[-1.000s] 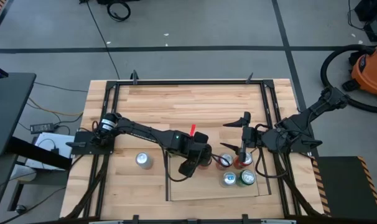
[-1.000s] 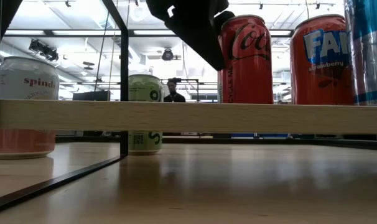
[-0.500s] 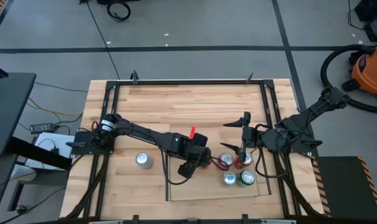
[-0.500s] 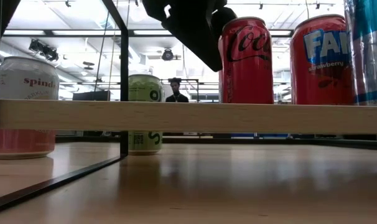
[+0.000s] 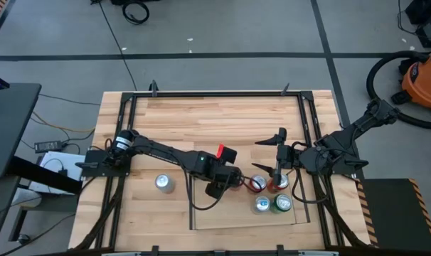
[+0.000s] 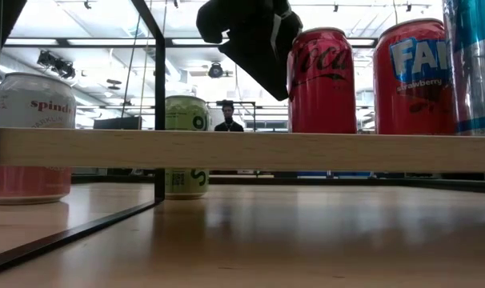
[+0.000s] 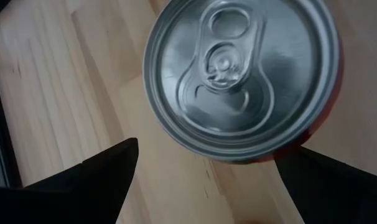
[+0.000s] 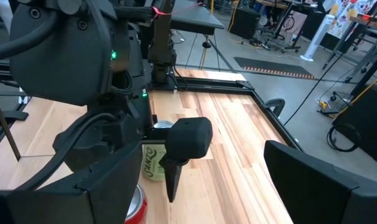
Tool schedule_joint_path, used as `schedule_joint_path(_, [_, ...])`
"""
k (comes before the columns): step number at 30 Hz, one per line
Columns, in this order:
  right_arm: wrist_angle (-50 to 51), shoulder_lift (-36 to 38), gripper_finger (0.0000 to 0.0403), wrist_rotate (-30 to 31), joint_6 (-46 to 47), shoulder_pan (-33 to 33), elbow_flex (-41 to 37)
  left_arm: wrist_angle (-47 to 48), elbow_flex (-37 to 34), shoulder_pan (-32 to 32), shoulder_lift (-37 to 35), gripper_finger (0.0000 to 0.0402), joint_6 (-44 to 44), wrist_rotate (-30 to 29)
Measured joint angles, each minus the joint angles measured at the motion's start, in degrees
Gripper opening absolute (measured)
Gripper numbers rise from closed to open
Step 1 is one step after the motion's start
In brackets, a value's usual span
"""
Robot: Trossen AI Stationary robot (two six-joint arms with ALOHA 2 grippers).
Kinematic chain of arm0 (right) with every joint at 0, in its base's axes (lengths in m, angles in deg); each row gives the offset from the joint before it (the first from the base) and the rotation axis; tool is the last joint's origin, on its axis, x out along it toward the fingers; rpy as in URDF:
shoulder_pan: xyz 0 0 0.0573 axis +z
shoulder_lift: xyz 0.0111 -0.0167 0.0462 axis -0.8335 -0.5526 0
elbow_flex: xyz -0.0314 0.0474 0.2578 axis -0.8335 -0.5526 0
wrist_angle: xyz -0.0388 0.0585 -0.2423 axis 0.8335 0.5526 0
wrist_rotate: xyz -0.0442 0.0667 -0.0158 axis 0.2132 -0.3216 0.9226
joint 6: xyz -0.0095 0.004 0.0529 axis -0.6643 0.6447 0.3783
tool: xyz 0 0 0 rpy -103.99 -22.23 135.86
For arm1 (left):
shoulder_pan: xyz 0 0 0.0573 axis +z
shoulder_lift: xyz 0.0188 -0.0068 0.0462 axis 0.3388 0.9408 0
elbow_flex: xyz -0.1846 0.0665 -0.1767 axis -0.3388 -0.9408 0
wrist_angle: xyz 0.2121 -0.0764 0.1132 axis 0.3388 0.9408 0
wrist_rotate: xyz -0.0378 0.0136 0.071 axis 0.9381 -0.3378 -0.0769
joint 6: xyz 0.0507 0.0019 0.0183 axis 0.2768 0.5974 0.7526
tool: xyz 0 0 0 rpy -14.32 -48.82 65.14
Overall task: Place canned beverage on shelf
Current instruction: Put the red-black soda can on the shelf
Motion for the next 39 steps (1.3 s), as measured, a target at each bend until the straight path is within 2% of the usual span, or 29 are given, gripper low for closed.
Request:
schedule_joint_path(7, [0.0, 0.0, 0.0348, 0.0, 0.0, 0.0, 0.0, 1.1, 0.0, 0.0, 0.0, 0.0385, -0.2, 0.5])
schedule_joint_path(10, [0.0, 0.0, 0.0348, 0.0, 0.0, 0.0, 0.0, 1.4, 0.0, 0.2, 0.0, 0.0385, -0.4, 5.5])
schedule_joint_path(13, [0.0, 0.0, 0.0348, 0.0, 0.0, 0.0, 0.0, 1.0, 0.0, 0.2, 0.0, 0.0385, -0.2, 7.6])
schedule_joint_path(39, [0.0, 0.0, 0.0348, 0.0, 0.0, 0.0, 0.0, -2.6, 0.0, -1.4, 0.0, 0.0385, -1.5, 12.5])
